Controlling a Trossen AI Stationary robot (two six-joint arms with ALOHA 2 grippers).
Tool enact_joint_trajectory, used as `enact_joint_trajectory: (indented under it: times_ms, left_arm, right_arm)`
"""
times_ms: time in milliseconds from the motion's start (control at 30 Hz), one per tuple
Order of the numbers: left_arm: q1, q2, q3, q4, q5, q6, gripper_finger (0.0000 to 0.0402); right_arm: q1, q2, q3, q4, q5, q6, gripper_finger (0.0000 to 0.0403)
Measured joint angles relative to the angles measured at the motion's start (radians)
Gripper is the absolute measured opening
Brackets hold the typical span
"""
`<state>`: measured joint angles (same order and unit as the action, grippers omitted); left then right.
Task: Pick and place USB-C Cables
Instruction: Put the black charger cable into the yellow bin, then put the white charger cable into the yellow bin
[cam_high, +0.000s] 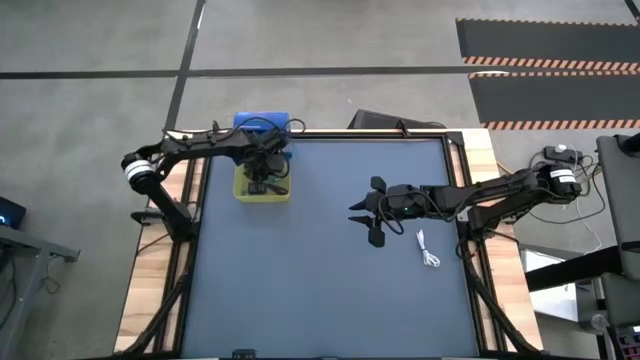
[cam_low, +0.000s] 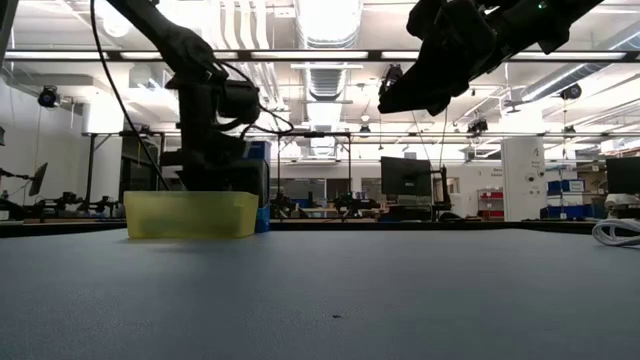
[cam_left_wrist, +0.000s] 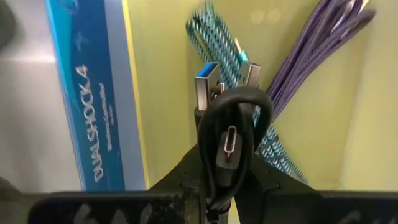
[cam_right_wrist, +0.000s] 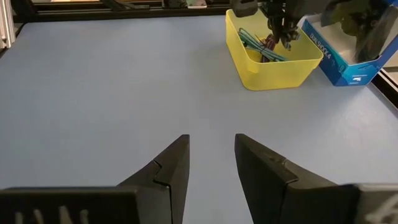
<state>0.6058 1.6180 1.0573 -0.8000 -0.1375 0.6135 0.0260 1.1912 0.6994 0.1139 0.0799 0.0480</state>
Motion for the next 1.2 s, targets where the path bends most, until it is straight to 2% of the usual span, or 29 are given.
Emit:
enact_joint_trajectory:
  times_ms: [367,767,1200]
  left_arm:
    - [0.013,0.000,-0.037,0.012,-0.010,0.002,0.0034]
    - [0.014,0.000,-0.037,0.030,-0.035,-0.003,0.0086]
    - [0.010,-0.024,-0.037,0.023,-0.044,-0.049,0.0091]
  right_arm:
    - [0.000,0.000,0.000,-0.003,0.000,-0.004,0.0123]
    - [0.000,0.000,0.000,-0.005,0.000,-0.004,0.0124]
    - [0.000,0.000,0.000,-0.005,0.000,0.004,0.0124]
